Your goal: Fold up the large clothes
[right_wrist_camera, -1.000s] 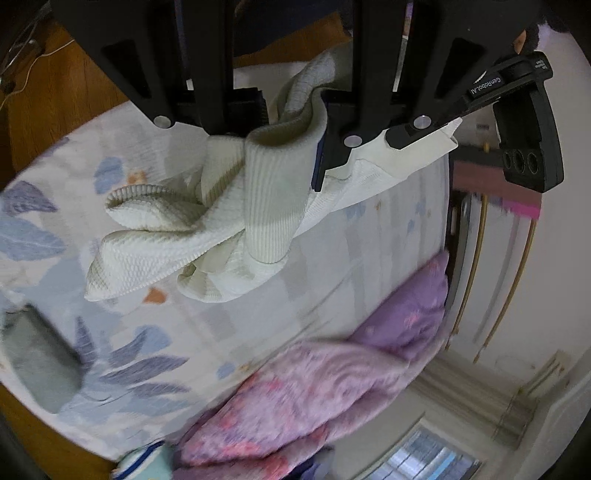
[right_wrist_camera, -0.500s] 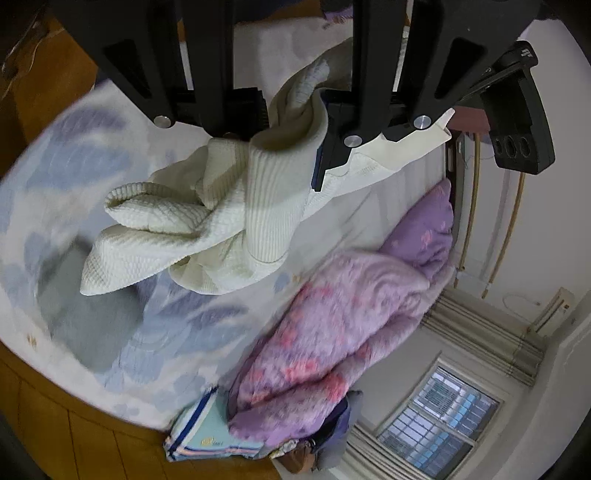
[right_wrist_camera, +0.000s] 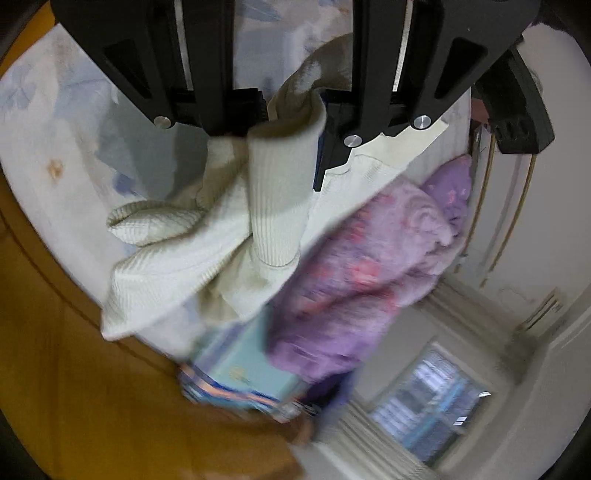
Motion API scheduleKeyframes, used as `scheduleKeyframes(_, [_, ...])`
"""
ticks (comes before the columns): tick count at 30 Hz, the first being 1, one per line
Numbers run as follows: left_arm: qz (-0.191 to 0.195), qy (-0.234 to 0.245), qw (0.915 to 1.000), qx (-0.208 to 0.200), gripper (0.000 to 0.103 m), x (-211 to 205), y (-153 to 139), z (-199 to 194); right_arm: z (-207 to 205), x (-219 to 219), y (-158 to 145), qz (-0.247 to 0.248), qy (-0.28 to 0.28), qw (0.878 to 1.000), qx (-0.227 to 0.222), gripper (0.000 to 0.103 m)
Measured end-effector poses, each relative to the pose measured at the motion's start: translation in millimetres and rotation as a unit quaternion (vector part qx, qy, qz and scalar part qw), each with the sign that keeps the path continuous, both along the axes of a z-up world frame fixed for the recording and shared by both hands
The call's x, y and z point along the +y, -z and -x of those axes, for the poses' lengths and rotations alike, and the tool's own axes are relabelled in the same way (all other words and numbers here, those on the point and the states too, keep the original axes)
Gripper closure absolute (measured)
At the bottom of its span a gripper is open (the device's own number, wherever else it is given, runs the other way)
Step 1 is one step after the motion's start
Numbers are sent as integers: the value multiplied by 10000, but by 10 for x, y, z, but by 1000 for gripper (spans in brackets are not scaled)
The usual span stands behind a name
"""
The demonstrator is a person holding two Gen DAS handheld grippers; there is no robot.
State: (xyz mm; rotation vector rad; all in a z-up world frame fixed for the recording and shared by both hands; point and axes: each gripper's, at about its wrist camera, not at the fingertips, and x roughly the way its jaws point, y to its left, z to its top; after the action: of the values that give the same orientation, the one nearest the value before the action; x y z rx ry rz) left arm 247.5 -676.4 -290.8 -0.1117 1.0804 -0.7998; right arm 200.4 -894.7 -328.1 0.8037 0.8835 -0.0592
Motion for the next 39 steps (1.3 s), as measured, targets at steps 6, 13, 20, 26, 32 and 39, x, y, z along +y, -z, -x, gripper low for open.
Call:
scheduleKeyframes(6, [-896,163,9940,604,78,-507,1031,483,467,-406,1139,-721,484,9906,1057,85])
scheduleKeyframes(13, [-1339,322,9875,763,78,-494,1454,821,833,-481,1661,-1158,632,9786,1580,85])
scheduleKeyframes(20, [-1517,3,9778,1446,49,-266,1791,956,971,-434,2056,-1271,840,9661,2085,82])
scheduleKeyframes(26, [-893,-330,9834,1544,37,6,1707,747,952,-426,2032,-1389,859,9650,2049,82])
scheduleKeyframes(32, [-1020,-199,9801,1693,66,-156,1850,450,949,-442,2034,-1295,789,9666,2064,83])
scheduleKeyframes(39, [-1032,-515,9878,1047,82,-20,1511,678,962,-364,1671,-935,136,9845,1477,85])
